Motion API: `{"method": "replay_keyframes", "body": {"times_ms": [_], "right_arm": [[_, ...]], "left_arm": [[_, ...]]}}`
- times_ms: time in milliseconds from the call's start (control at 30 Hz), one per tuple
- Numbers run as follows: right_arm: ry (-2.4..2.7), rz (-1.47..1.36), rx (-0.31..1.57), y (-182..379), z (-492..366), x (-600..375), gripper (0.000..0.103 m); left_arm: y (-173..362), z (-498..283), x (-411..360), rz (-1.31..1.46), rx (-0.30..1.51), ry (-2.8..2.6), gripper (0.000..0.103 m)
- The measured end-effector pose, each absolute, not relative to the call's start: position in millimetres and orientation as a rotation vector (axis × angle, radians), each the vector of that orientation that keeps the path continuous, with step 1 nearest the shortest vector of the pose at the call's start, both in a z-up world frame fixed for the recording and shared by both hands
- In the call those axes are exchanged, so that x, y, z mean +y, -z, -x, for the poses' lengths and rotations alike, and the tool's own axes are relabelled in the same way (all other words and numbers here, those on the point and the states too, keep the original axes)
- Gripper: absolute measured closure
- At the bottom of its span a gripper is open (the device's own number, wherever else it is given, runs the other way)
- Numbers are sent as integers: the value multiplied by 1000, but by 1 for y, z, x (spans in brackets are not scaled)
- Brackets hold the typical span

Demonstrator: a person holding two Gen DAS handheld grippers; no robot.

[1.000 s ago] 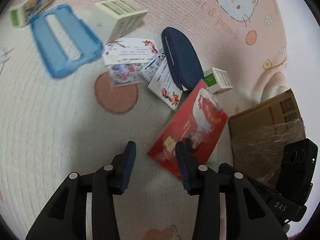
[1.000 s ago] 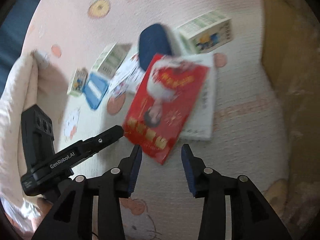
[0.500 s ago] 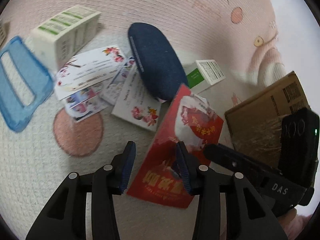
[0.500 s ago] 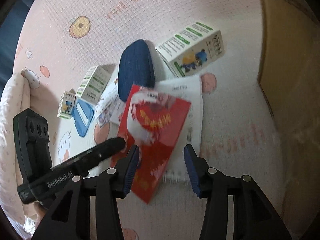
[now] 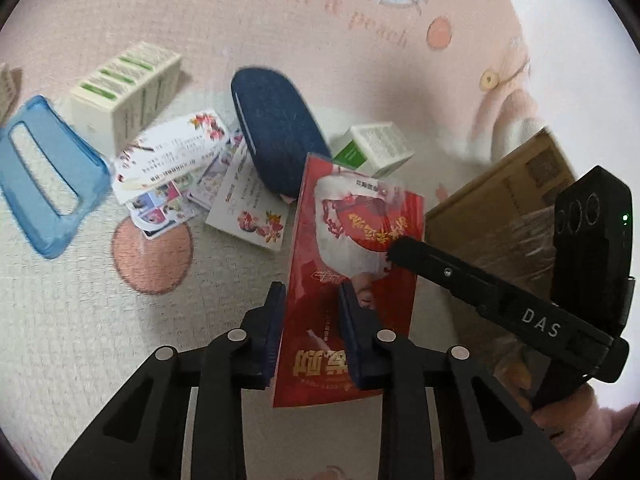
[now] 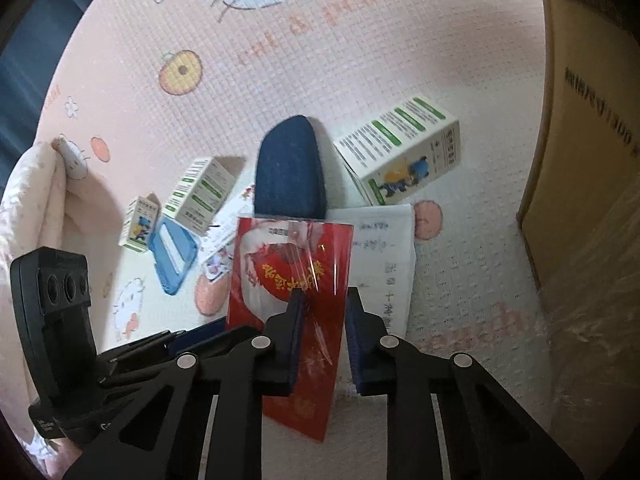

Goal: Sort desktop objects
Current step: 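Lift the red packet with the left gripper toward the cardboard box, then lower the red packet into the cardboard box and open the left gripper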

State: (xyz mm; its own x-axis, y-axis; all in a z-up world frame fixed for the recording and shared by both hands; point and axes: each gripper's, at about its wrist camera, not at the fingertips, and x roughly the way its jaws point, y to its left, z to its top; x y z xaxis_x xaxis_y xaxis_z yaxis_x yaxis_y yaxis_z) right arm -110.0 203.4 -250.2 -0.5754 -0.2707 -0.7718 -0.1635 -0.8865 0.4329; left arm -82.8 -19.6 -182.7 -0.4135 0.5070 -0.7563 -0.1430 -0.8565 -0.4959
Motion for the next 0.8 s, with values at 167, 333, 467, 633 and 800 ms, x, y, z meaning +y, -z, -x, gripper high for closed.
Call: {"method": "replay_keyframes", "body": {"times_ms": [167, 333, 467, 633, 800], "right_arm": [[2676, -1312, -662, 208, 103, 192, 87], [2727, -1191, -581, 154, 89, 190, 87], [2794, -1093, -481, 107, 71, 197, 87], [2876, -984, -424, 61, 46, 227, 87], [2933, -913, -488, 29, 14, 282, 87]], "left_arm": [[135, 67, -17, 1280, -451, -2393, 74], [91, 56, -18, 1163, -462, -2415, 74], [47, 46, -1, 1049, -430, -2418, 74], [3, 48, 42, 959, -411, -2367, 74], [-34, 55, 104, 916, -341, -2282, 74]]}}
